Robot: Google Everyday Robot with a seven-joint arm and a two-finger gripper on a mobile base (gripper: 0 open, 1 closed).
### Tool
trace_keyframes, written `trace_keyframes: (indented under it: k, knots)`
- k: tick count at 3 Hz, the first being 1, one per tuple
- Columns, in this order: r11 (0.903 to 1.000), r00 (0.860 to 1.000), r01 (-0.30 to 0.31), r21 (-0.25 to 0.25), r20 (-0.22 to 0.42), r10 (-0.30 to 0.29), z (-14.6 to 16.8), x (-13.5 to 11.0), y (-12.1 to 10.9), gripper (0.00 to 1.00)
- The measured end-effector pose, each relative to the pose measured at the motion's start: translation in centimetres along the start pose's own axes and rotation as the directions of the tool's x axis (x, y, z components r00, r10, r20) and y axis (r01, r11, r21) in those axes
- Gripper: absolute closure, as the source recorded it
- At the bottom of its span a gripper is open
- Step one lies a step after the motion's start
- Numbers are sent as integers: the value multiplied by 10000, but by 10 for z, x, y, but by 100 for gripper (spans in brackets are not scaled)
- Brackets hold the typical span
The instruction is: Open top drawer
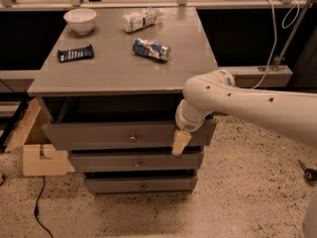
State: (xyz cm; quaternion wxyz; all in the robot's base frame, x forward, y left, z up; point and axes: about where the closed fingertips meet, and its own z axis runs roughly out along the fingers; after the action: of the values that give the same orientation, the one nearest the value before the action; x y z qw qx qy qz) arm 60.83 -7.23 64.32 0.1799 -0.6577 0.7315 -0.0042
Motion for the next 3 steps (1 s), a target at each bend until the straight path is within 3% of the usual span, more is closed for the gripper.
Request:
trace_keyframes:
  k: [1,2,3]
  knots:
    - [9981,9991,408,-470,-64,-412,-4,2,4,0]
    - [9890,9957,925,-1153,2,-931,-13,8,9,0]
    - [9737,9901,1405,-1795,206,-1391,-18,16,16,0]
